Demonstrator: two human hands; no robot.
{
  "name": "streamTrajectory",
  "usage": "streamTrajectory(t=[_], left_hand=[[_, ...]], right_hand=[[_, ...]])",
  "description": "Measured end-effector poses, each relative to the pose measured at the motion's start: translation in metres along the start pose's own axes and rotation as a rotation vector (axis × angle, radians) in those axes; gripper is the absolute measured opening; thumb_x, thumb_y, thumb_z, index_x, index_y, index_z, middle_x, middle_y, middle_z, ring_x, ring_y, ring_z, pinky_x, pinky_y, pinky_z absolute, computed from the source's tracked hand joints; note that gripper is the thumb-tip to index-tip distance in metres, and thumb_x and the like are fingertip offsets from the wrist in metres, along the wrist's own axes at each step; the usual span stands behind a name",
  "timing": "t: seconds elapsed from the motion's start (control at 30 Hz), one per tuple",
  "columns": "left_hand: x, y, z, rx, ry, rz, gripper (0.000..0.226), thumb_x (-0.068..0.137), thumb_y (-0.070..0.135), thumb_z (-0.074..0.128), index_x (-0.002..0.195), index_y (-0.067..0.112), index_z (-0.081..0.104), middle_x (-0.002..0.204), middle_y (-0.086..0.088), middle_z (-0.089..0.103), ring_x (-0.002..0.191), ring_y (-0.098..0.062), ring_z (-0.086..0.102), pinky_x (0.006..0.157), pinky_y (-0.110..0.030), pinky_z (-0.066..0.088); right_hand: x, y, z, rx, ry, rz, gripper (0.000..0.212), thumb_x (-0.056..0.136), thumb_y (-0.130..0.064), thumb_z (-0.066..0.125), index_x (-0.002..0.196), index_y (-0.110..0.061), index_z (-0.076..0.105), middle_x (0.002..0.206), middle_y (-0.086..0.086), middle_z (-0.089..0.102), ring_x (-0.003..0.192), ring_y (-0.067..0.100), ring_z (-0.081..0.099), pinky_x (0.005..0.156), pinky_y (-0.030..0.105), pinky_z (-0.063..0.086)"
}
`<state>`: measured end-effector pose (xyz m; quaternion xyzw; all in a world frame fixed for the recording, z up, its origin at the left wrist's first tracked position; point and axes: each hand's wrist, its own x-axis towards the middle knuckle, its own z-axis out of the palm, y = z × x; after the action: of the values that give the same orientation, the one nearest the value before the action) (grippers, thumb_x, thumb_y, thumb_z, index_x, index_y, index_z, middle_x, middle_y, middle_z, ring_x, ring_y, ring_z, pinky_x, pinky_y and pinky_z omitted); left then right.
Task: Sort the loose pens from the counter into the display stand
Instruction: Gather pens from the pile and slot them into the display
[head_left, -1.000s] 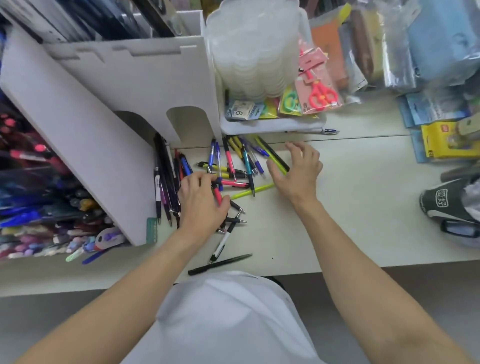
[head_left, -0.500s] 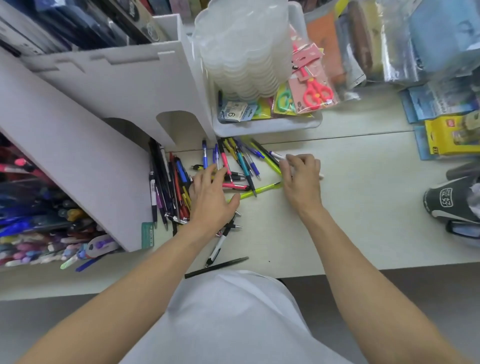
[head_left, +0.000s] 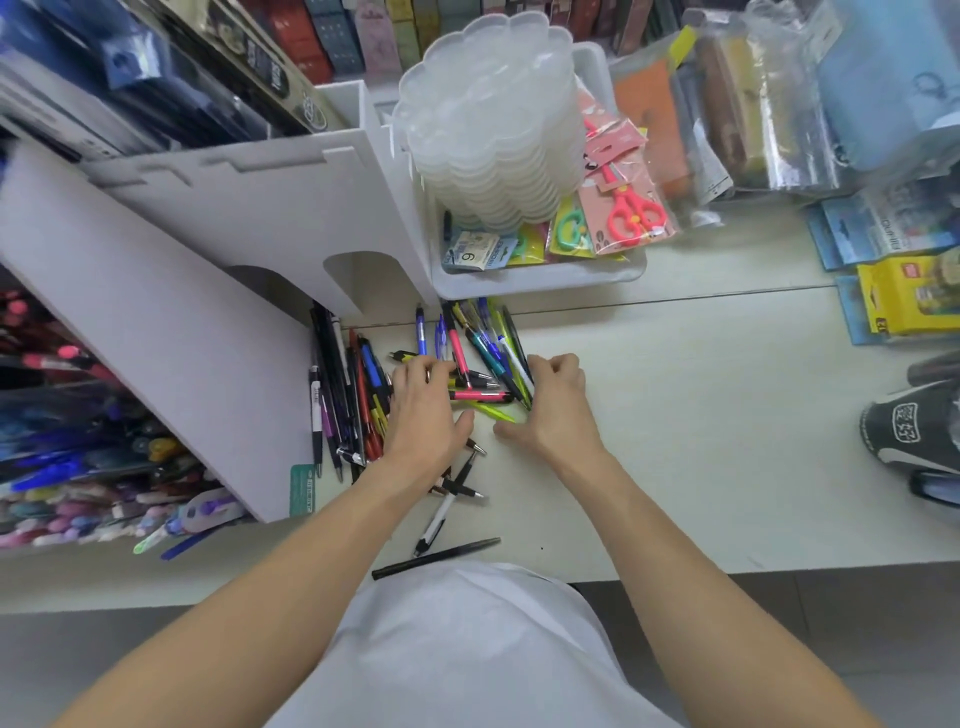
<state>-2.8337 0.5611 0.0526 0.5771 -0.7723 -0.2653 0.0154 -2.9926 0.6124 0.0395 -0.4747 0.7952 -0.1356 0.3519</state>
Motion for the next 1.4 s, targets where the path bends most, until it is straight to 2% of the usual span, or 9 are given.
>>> streamTrajectory(t=[0.23,0.4,0.57,0.77,1.0,1.13,1.23,1.33,1.4], left_hand=[[-0.007,0.000,-0.011,-0.043,0.102,-0.059,0.048,0.089,0.026,0.064,0.134,0.013,0.055,0.135,-0.007,0.048,0.130,-0.027,0.040,0.110,-0.042,0.035],[-0.025,-0.002,-0.014,0.103,0.240,-0.188,0.051,0.084,0.033,0.069,0.128,0.014,0.053,0.129,-0.011,0.048,0.121,-0.029,0.040,0.101,-0.043,0.036],[-0.023,-0.020,-0.008,-0.037,0.084,-0.360,0.079,0.085,0.050,0.071,0.139,0.004,0.038,0.133,-0.018,0.041,0.121,-0.032,0.045,0.101,-0.046,0.043],[-0.014,-0.014,-0.005,-0.110,0.030,-0.321,0.076,0.083,0.042,0.077,0.136,0.005,0.038,0.133,-0.016,0.039,0.109,-0.030,0.056,0.092,-0.039,0.050],[-0.009,-0.008,-0.002,-0.188,-0.037,-0.373,0.074,0.073,0.022,0.084,0.130,0.011,0.039,0.129,-0.011,0.036,0.091,-0.030,0.061,0.083,-0.043,0.057],[-0.013,-0.005,0.000,-0.284,0.017,-0.399,0.080,0.070,0.009,0.085,0.132,0.011,0.034,0.130,-0.011,0.028,0.081,-0.018,0.057,0.073,-0.028,0.052],[-0.012,-0.005,0.004,-0.315,0.041,-0.447,0.091,0.068,0.013,0.087,0.138,0.006,0.029,0.127,-0.011,0.038,0.093,-0.020,0.049,0.081,-0.032,0.048],[-0.006,-0.011,0.002,-0.334,0.003,-0.479,0.068,0.067,0.027,0.086,0.115,0.008,0.042,0.103,-0.011,0.061,0.092,-0.026,0.061,0.076,-0.042,0.057],[-0.004,-0.012,-0.002,-0.376,-0.032,-0.504,0.049,0.072,0.027,0.083,0.103,0.009,0.049,0.086,-0.008,0.066,0.077,-0.022,0.067,0.061,-0.035,0.056]], right_hand=[[-0.009,-0.010,0.020,0.015,0.081,-0.007,0.052,0.079,-0.026,0.078,0.125,-0.015,0.056,0.111,0.005,0.049,0.088,0.026,0.060,0.067,0.032,0.044],[-0.008,-0.020,0.017,-0.059,0.079,0.025,0.056,0.078,-0.031,0.078,0.125,-0.013,0.054,0.114,0.006,0.052,0.089,0.022,0.056,0.069,0.028,0.042],[-0.005,-0.027,0.014,-0.092,0.048,0.020,0.052,0.076,-0.030,0.075,0.118,-0.010,0.052,0.109,0.006,0.054,0.087,0.021,0.055,0.067,0.029,0.041],[-0.003,-0.034,0.014,-0.131,-0.016,0.021,0.051,0.080,-0.038,0.077,0.110,-0.005,0.053,0.105,0.010,0.059,0.094,0.029,0.063,0.066,0.030,0.039],[-0.003,-0.040,0.018,-0.171,-0.068,0.023,0.056,0.081,-0.048,0.079,0.106,-0.005,0.052,0.090,0.003,0.049,0.081,0.022,0.054,0.064,0.028,0.038],[-0.007,-0.044,0.023,-0.443,-0.054,-0.052,0.047,0.091,-0.051,0.065,0.106,-0.008,0.057,0.101,0.005,0.060,0.093,0.023,0.066,0.064,0.029,0.039],[-0.011,-0.047,0.026,-0.481,-0.060,-0.059,0.036,0.095,-0.039,0.060,0.110,-0.007,0.058,0.106,0.007,0.062,0.094,0.023,0.066,0.065,0.028,0.041],[-0.010,-0.044,0.017,-0.327,-0.148,-0.034,0.021,0.093,-0.029,0.062,0.096,-0.009,0.055,0.085,0.003,0.058,0.077,0.022,0.061,0.061,0.027,0.041],[-0.006,-0.038,0.004,-0.217,-0.227,-0.012,0.023,0.093,-0.029,0.063,0.083,-0.011,0.054,0.071,0.000,0.049,0.061,0.017,0.052,0.050,0.025,0.037]])
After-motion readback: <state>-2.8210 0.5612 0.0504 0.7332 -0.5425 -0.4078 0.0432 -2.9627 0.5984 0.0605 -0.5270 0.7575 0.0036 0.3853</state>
